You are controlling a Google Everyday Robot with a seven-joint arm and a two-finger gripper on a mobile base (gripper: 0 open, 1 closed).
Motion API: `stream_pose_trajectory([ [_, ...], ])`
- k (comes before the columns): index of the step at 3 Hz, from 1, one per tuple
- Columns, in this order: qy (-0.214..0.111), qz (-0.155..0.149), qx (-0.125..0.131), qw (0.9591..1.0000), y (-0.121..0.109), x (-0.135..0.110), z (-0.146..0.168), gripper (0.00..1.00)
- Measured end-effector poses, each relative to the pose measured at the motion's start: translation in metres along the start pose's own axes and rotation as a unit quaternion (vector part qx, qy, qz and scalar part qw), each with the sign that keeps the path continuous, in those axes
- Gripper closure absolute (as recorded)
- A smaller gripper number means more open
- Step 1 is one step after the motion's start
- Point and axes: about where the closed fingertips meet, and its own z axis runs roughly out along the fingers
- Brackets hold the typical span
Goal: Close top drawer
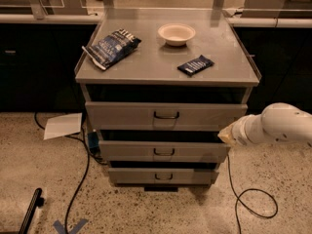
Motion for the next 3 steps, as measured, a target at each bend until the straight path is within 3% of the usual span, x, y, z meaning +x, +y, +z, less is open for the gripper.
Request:
stream_pose_trajectory([
  [1,0.000,0.000,0.000,1.0000,0.0000,0.0000,0.0000,0.11],
  [2,0.000,0.000,0.000,1.0000,0.0000,0.0000,0.0000,0.00],
  [3,0.000,0.000,0.000,1.0000,0.0000,0.0000,0.0000,0.00],
])
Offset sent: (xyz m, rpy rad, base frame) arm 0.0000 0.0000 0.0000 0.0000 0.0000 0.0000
